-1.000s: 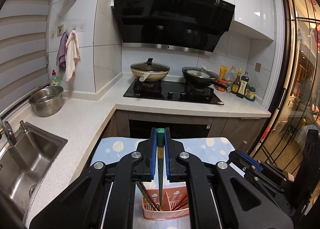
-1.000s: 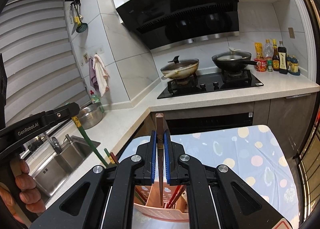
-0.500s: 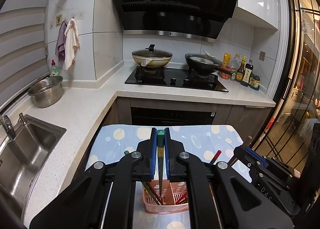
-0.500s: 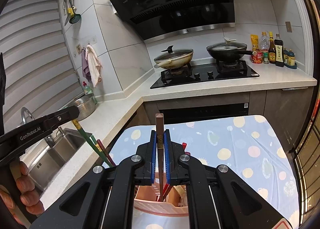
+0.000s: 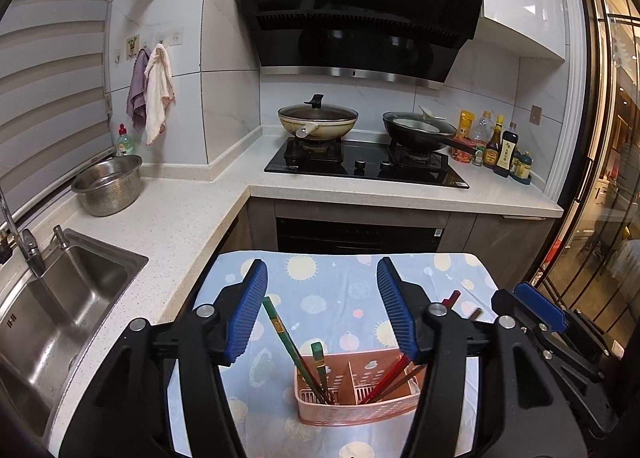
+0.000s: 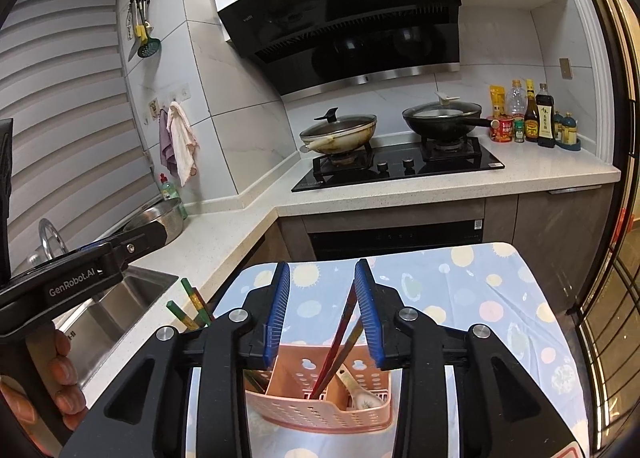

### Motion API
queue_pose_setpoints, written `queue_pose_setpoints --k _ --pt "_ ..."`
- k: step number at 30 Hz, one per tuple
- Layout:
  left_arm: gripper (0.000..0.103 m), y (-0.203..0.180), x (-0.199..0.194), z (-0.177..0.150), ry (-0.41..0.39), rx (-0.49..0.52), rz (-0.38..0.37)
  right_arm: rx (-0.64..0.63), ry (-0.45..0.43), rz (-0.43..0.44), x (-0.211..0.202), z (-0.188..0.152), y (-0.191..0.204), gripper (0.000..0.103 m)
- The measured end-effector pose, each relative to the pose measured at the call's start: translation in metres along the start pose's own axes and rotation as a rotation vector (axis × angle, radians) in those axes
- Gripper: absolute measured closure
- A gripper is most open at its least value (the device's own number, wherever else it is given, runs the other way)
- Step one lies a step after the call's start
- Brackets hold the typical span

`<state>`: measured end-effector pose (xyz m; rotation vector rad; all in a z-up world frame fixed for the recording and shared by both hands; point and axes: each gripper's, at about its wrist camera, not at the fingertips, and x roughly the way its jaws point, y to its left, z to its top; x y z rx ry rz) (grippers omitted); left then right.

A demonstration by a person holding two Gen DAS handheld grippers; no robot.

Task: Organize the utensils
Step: 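Move both open tools back toward the last two red chopsticks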

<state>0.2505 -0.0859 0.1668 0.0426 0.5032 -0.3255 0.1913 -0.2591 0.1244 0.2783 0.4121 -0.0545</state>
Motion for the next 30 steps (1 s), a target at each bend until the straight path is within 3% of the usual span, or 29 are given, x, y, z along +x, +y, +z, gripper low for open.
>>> queue_pose_setpoints --k 11,14,17,24,30 --pt "0.042 -0.011 -0.029 -0.009 -0.028 0.028 0.001 -0.010 -0.013 0.016 -0.032 -0.006 0.005 0.069" --pt "0.031 -0.011 -0.039 -0.016 -0.037 0.028 0.008 -0.016 -0.011 0.014 -0.043 -0.014 0.005 0.069" --pt "0.031 -0.012 -0.048 -0.026 -0.034 0.030 0.001 -0.022 0.001 0.014 -0.054 -0.024 0.005 0.069" --pt "0.030 -0.013 -0.065 -0.064 0.006 0.041 -0.005 -0.031 0.075 0.017 -0.079 -0.064 0.001 0.069" --pt "0.029 -0.008 -0.068 -0.120 0.115 0.030 -0.018 -0.070 0.191 -0.003 -0.094 -0.120 -0.001 0.069"
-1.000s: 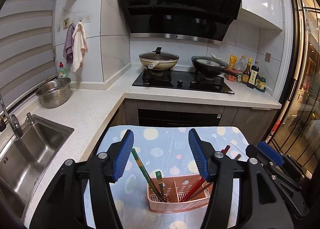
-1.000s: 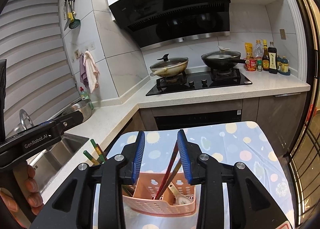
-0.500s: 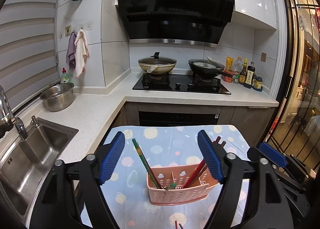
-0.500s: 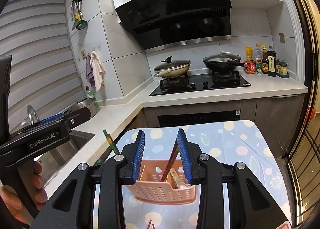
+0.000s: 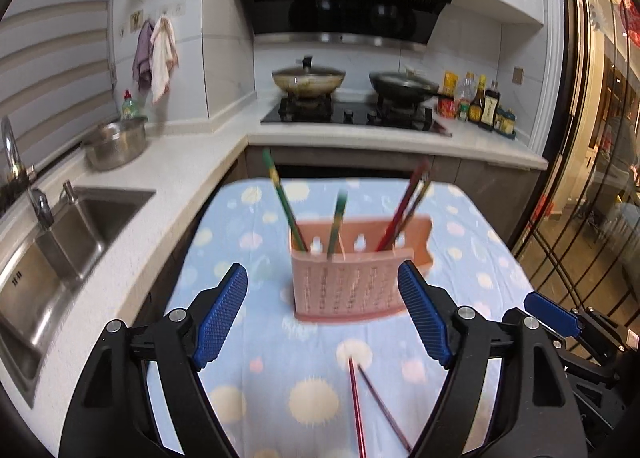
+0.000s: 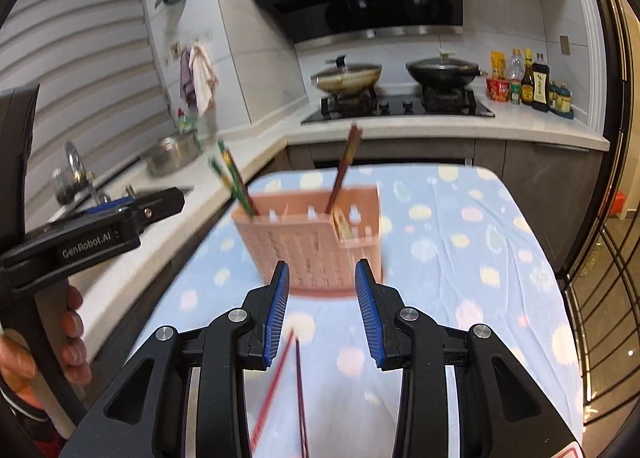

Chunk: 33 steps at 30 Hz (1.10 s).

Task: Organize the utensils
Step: 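Move both open tools back toward the last two red chopsticks, then grasp a red chopstick with the left tool while the right tool grasps the other red chopstick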

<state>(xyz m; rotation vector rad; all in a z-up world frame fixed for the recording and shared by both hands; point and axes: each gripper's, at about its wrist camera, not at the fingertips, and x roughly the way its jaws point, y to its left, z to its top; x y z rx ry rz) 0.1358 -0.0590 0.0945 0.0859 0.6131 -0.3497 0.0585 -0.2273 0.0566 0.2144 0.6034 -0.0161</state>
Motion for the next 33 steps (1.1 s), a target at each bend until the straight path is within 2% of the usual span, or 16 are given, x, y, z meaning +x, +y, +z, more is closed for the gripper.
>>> queue_pose_setpoints --k 9,14,22,28,33 --pt "0.029 -0.002 0.013 -0.095 0.217 0.014 -0.005 -0.069 0.240 0.016 0.001 -0.103 0.007 0.069" --pt "0.029 -0.005 0.017 -0.138 0.320 0.019 -0.020 -0.094 0.335 0.042 0.005 -0.138 0.011 0.069" --pt "0.029 -0.015 0.019 -0.182 0.416 0.040 -0.038 -0.104 0.434 0.081 0.018 -0.167 0.018 0.071" --pt "0.029 -0.022 0.021 -0.195 0.451 0.059 -0.047 -0.131 0.470 0.073 0.024 -0.175 0.021 0.074" --pt "0.029 -0.026 0.024 -0.203 0.475 0.072 -0.055 -0.118 0.493 0.073 0.028 -0.178 0.018 0.083"
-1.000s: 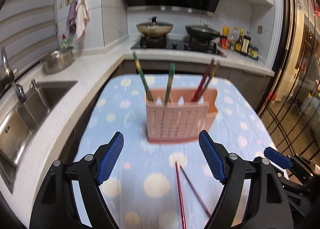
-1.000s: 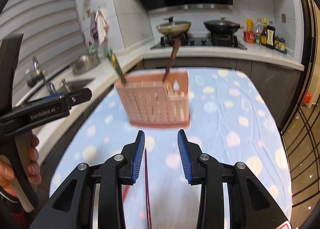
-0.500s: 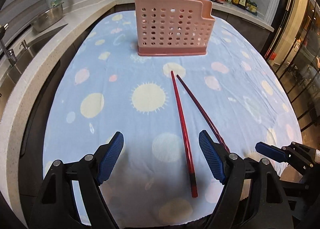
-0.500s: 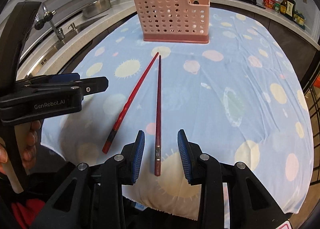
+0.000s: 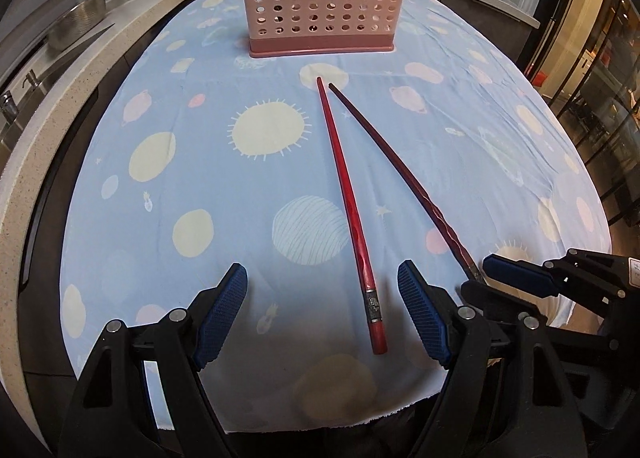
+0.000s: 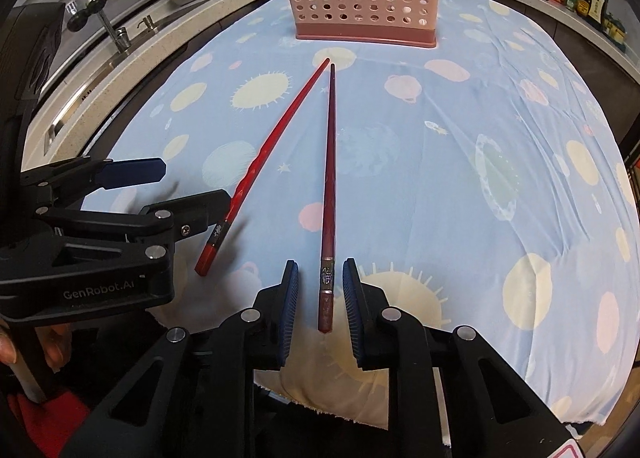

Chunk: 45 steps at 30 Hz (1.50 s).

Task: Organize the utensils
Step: 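Grasp a red chopstick with the left tool while the right tool grasps the other red chopstick, then carry both red chopsticks over the pink caddy and drop them in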

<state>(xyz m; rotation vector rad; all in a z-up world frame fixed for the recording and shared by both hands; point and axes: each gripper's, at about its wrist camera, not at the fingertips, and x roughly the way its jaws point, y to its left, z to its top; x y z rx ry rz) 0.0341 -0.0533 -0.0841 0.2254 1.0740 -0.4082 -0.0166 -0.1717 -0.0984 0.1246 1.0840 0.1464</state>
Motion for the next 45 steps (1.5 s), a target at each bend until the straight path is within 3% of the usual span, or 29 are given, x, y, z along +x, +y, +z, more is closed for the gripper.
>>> queue_pose_setpoints --k 8,12,19,22,27,38,45 --pt "0.030 0.000 0.007 -0.003 0.028 -0.009 -0.022 0.002 0.020 -0.010 0.004 -0.001 0.000 0.088" --pt "0.041 0.002 0.013 -0.005 0.056 -0.020 -0.043 0.001 0.024 -0.016 0.005 -0.001 -0.001 0.091" --pt "0.050 0.001 0.014 -0.007 0.056 -0.012 -0.047 0.003 0.024 -0.020 0.006 -0.001 -0.002 0.094" --pt "0.062 0.001 0.013 -0.008 0.053 -0.007 -0.058 0.006 0.024 -0.024 0.006 -0.001 -0.004 0.096" --pt "0.095 0.001 0.012 -0.007 0.058 -0.010 -0.088 0.004 0.018 -0.027 0.003 -0.001 -0.004 0.096" --pt "0.095 0.003 -0.014 0.004 -0.014 -0.011 -0.086 0.026 -0.061 -0.039 -0.022 0.008 -0.011 0.096" --pt "0.096 0.006 -0.042 0.025 -0.099 -0.007 -0.092 0.042 -0.174 -0.052 -0.058 0.032 -0.015 0.096"
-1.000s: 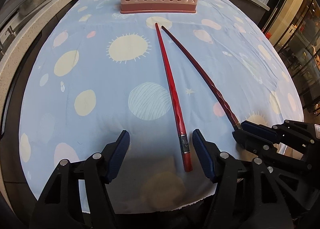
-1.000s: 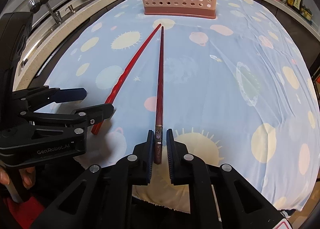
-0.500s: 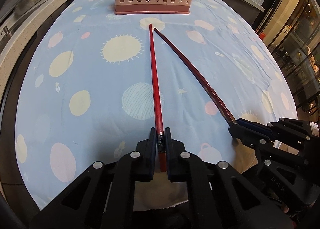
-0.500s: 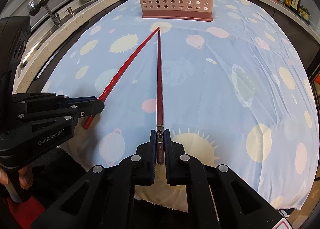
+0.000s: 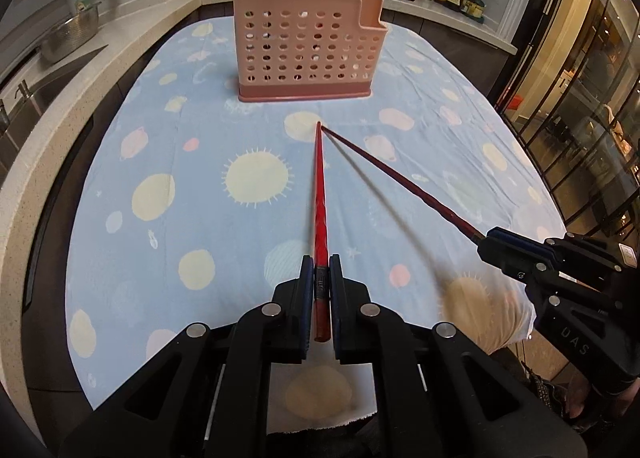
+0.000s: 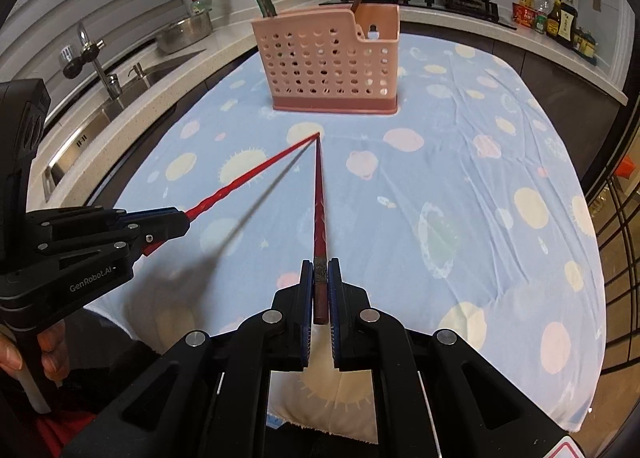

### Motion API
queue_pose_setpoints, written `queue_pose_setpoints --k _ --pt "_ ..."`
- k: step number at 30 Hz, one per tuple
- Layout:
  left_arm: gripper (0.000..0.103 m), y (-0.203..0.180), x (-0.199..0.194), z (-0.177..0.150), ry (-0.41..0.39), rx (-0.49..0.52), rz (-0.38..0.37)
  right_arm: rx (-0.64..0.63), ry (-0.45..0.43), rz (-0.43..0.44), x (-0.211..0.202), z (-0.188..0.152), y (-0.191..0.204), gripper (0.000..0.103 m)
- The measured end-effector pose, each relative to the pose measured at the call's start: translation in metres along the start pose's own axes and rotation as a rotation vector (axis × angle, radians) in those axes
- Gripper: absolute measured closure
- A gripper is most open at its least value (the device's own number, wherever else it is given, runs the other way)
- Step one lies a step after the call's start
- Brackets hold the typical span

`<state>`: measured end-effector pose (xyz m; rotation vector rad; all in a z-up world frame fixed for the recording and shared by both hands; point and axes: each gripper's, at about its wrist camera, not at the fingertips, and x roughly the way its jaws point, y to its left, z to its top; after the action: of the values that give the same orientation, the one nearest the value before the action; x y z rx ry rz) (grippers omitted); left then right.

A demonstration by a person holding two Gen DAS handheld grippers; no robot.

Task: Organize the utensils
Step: 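Carry both red chopsticks over the pink caddy and drop them in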

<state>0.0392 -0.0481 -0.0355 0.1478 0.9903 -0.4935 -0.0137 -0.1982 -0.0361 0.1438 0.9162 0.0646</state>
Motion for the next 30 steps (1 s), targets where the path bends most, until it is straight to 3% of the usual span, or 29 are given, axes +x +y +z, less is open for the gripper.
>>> queue_pose_setpoints --k 14,30 --pt "0.096 0.002 -0.050 0.072 -0.206 0.005 0.013 0.050 -0.245 0.011 -0.055 0.073 -0.019 0.096" --pt "0.096 -0.013 -0.088 0.154 -0.393 0.044 -0.002 0.080 -0.406 0.115 -0.082 0.145 -0.023 0.096"
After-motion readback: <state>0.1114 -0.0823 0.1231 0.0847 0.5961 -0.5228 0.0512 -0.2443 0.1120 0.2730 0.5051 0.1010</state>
